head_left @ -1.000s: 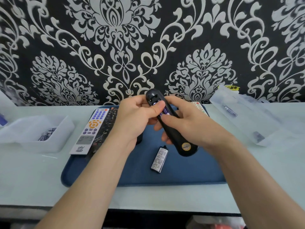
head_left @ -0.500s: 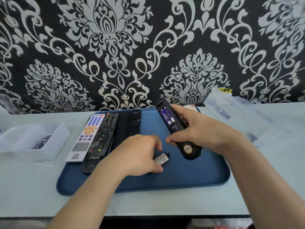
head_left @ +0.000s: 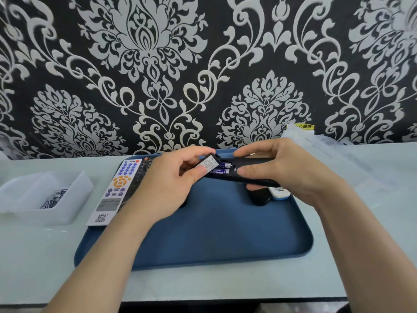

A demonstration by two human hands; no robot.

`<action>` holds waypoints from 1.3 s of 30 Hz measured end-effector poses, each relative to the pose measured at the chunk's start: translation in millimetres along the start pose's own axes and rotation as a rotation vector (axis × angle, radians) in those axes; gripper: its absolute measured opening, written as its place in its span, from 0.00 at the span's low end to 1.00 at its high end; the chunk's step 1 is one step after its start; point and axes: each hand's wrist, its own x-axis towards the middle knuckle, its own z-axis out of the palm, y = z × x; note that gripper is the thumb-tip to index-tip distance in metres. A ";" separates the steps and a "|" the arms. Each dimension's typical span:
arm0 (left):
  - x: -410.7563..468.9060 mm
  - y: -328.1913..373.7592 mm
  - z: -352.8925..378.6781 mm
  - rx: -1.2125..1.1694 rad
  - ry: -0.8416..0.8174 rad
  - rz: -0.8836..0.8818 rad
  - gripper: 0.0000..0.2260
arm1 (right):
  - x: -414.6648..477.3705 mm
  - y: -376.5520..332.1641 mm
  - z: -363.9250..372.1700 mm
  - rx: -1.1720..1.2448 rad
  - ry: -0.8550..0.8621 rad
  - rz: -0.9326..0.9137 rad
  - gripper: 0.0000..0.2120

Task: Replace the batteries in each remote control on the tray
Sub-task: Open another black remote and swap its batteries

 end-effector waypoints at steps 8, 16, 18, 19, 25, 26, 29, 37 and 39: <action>-1.2 3.8 4.9 0.218 -0.023 0.089 0.20 | -0.1 -1.1 -1.2 0.000 -0.031 -0.051 0.12; 2.6 8.5 5.9 -0.073 0.047 0.025 0.19 | 0.1 -3.5 -6.8 -0.048 -0.041 -0.092 0.13; 2.4 12.6 4.5 -0.269 0.073 -0.007 0.18 | 0.1 -3.5 -7.3 -0.025 -0.048 -0.095 0.13; 2.9 13.4 2.8 -0.369 0.091 -0.024 0.17 | 0.0 -3.7 -7.6 -0.017 -0.056 -0.096 0.13; 5.1 7.6 -3.5 -0.556 0.030 -0.072 0.17 | 0.2 -4.4 -10.6 -0.016 -0.099 -0.076 0.15; 5.1 7.2 -2.8 -0.528 0.017 -0.067 0.17 | 0.2 -4.1 -11.1 -0.011 -0.101 -0.073 0.15; 4.8 8.1 -0.2 -0.464 0.045 -0.062 0.17 | 0.6 -3.1 -12.1 0.053 -0.090 -0.076 0.13; 7.6 10.9 -0.6 -0.598 0.274 -0.074 0.15 | 6.8 1.3 -3.6 0.243 -0.002 -0.082 0.09; 7.8 13.2 -3.2 -0.635 0.296 -0.034 0.15 | 6.6 1.9 -3.4 0.221 -0.017 -0.087 0.09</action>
